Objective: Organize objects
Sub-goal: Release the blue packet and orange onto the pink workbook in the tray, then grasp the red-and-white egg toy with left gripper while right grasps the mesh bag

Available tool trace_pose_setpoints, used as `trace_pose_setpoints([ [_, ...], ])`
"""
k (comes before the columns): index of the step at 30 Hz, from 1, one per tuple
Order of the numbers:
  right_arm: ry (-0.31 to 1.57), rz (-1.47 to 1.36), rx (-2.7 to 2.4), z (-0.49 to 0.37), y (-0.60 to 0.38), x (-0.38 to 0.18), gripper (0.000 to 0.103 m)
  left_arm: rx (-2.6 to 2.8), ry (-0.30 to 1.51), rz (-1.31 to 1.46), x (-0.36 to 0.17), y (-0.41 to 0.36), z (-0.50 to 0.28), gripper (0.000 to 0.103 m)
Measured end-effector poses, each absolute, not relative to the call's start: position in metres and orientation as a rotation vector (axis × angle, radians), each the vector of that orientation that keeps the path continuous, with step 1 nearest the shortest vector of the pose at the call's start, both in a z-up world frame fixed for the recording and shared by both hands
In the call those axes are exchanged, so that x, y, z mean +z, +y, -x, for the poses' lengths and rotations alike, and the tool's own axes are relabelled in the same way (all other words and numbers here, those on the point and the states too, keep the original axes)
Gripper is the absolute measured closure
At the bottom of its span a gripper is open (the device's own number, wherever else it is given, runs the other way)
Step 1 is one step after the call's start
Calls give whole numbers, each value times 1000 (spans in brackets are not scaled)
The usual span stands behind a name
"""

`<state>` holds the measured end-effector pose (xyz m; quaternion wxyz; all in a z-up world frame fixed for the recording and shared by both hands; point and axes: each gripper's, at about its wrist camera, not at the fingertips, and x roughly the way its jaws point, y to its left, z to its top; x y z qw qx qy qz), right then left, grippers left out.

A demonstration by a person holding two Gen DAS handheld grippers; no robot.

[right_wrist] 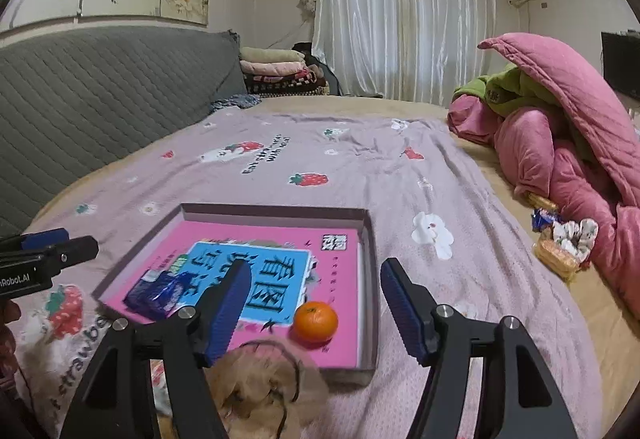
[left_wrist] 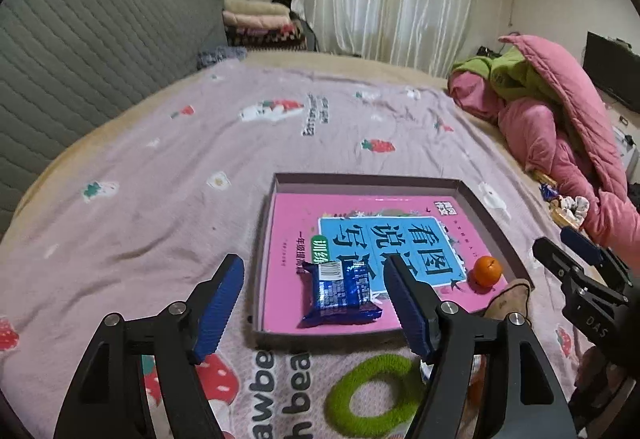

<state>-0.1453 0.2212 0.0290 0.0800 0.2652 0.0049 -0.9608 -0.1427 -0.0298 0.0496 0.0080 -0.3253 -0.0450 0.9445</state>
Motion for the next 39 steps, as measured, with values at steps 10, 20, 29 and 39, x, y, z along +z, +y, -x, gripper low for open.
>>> trace_pose_setpoints([
  [10,20,-804,-2840,114,213,17,31,2918,-189,1025,36,-33,102,29],
  [20,23,-807,-2862,103,208,9,31,2847,-95,1038,19,-11,78,29],
  [29,62,-811,-2865,92,207,3,31,2808,-70,1042,13,-2,63,29],
  [39,41,-867,-2832,74,213,-11,31,2741,-22,1054,4,11,48,29],
])
